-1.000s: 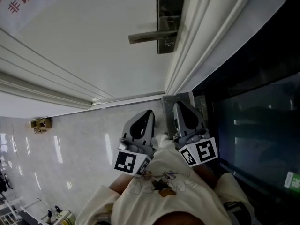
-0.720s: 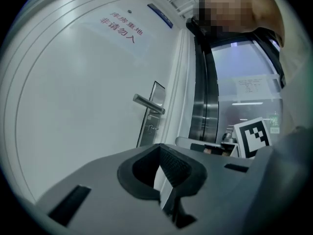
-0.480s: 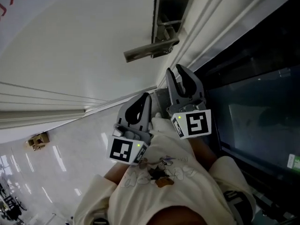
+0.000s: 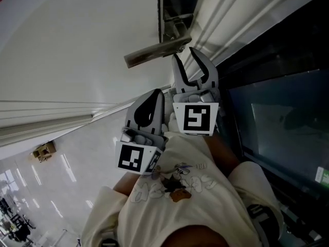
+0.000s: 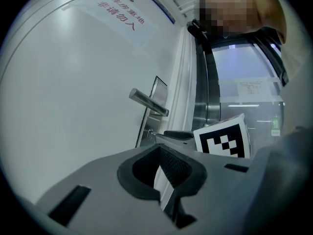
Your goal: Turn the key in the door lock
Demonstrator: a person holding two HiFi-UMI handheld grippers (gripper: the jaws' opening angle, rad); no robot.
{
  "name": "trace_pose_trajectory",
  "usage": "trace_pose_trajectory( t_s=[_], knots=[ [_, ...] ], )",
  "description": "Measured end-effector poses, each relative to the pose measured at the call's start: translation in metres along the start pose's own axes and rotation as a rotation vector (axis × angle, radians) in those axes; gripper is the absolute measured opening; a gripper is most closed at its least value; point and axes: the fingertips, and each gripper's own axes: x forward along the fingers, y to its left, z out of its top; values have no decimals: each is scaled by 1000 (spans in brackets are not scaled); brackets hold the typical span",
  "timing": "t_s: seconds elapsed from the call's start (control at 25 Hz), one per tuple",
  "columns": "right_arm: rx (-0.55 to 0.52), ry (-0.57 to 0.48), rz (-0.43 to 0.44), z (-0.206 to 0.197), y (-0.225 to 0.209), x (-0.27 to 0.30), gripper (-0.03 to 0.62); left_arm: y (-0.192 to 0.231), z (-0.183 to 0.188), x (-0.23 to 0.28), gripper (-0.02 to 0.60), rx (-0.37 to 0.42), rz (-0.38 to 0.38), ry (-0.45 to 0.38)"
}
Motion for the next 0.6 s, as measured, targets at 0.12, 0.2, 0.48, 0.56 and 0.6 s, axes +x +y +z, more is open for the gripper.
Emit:
trace_pose_trajectory(
  t_s=[0.12,0.2,0.48,0.56,0.6],
  knots=[
    [-36,-13,-2,4,4,6,153,3,0,0,5,0,12,3],
    [-63,-24,10,6,7,9,153,5,-1,0,5,-1,23,4],
    [-138,-47,-3,11,6,11,123,12,-4,-3,5,-2,49,18],
    [-144,-48,0,11,6,10,121,13,-3,-2,5,-2,53,14],
    [-156,-46,-1,11,6,10,120,14,-2,-2,5,-1,55,12]
  ],
)
